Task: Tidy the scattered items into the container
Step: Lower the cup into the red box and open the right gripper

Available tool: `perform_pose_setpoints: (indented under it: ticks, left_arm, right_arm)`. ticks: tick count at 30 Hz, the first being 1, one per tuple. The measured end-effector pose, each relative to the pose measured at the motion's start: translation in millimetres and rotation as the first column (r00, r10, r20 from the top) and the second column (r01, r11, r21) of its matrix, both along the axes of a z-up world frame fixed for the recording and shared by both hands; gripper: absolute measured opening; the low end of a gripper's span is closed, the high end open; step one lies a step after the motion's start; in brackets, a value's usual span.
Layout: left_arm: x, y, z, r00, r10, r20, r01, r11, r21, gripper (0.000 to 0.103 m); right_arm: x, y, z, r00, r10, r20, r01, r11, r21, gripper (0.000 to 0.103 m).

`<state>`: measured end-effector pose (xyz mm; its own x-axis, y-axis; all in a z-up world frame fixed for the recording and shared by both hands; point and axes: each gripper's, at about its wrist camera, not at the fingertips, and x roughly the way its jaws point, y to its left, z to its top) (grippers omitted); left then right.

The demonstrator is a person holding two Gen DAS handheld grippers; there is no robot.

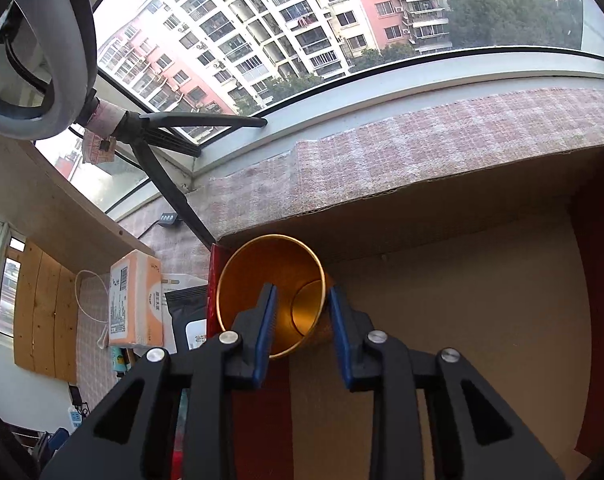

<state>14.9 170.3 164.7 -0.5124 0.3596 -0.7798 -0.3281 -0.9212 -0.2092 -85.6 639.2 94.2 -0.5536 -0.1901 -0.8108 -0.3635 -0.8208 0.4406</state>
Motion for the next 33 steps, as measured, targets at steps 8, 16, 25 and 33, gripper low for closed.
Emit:
perform_pose_setpoints:
  ticks: [8,16,25,33]
  left_arm:
    - [6.4,-4.2,1.5,1.0,0.004,-0.008,-0.004,1.0,-0.004,0.061]
    - [12.6,-12.6,0.3,1.0,0.025,-0.004,-0.025,1.0,-0.003,0.061]
    - [16.3,-12.3,2.4,0.999,0.032,-0.011,-0.032,0.999,-0.005,0.061]
    - [20.2,-18.3,2.4,0.999,0.046,-0.012,-0.046,0.999,-0.013,0.061]
  right_arm:
    - [26.5,0.8,14.2,1.0,-0.025,-0.012,0.025,1.0,-0.003,0.036]
    - [47.8,0.5,-5.2,0.997,-0.076,-0.004,0.075,0.995,-0.066,0.022]
    - [27.6,-3.4,-16.4,0.999,-0.052,0.011,0.052,0.996,-0.067,0.018]
    - [50.2,-11.3,2.7,0.998,-0.043,-0.055,0.039,0.996,-0.077,0.019]
